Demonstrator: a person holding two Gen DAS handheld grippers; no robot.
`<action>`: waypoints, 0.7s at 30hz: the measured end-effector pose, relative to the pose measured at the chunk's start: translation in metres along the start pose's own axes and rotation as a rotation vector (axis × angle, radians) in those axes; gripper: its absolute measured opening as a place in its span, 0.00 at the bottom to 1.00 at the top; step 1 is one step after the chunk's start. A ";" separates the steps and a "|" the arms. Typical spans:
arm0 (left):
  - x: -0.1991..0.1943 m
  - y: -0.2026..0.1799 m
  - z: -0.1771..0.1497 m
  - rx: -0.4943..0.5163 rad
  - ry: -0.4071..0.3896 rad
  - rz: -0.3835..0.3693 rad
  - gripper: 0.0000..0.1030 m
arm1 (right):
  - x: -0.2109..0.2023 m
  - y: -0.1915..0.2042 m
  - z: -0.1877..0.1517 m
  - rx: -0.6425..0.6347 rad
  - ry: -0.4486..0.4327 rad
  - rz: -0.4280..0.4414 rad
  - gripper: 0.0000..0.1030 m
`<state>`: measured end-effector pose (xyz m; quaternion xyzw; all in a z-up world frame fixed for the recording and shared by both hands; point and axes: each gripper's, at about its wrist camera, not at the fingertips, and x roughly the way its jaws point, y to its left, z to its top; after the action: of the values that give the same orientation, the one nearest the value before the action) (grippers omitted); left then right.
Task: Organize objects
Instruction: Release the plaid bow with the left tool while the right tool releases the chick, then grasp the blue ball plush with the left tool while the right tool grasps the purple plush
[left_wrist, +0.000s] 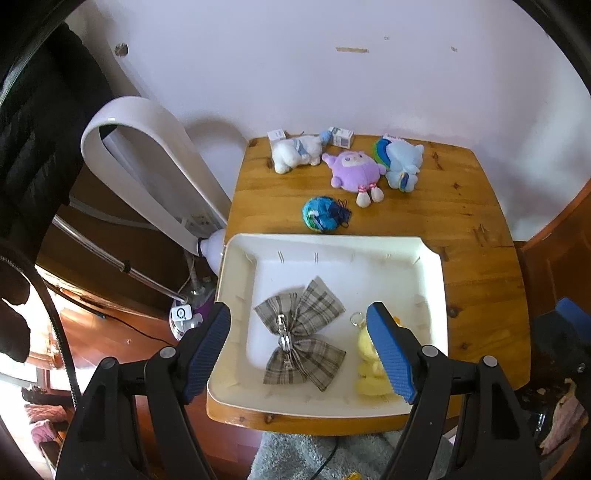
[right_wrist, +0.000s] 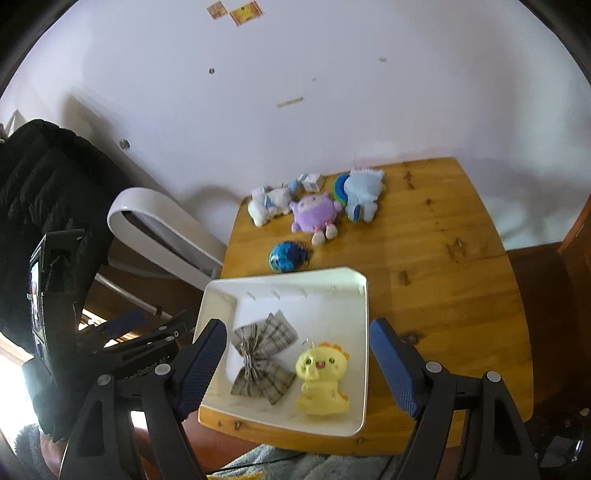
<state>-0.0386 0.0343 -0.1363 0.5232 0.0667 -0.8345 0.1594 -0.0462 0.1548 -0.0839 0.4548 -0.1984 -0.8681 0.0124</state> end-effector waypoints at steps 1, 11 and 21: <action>-0.001 0.000 0.002 0.003 -0.006 0.001 0.77 | 0.000 0.001 0.002 0.001 -0.001 -0.001 0.78; -0.013 0.003 0.034 0.052 -0.077 -0.002 0.77 | 0.000 0.020 0.033 -0.066 -0.024 -0.068 0.78; -0.023 0.019 0.076 0.054 -0.156 -0.019 0.77 | -0.004 0.045 0.072 -0.137 -0.082 -0.130 0.78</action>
<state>-0.0879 -0.0006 -0.0807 0.4600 0.0364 -0.8757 0.1419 -0.1082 0.1383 -0.0280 0.4289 -0.1091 -0.8965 -0.0212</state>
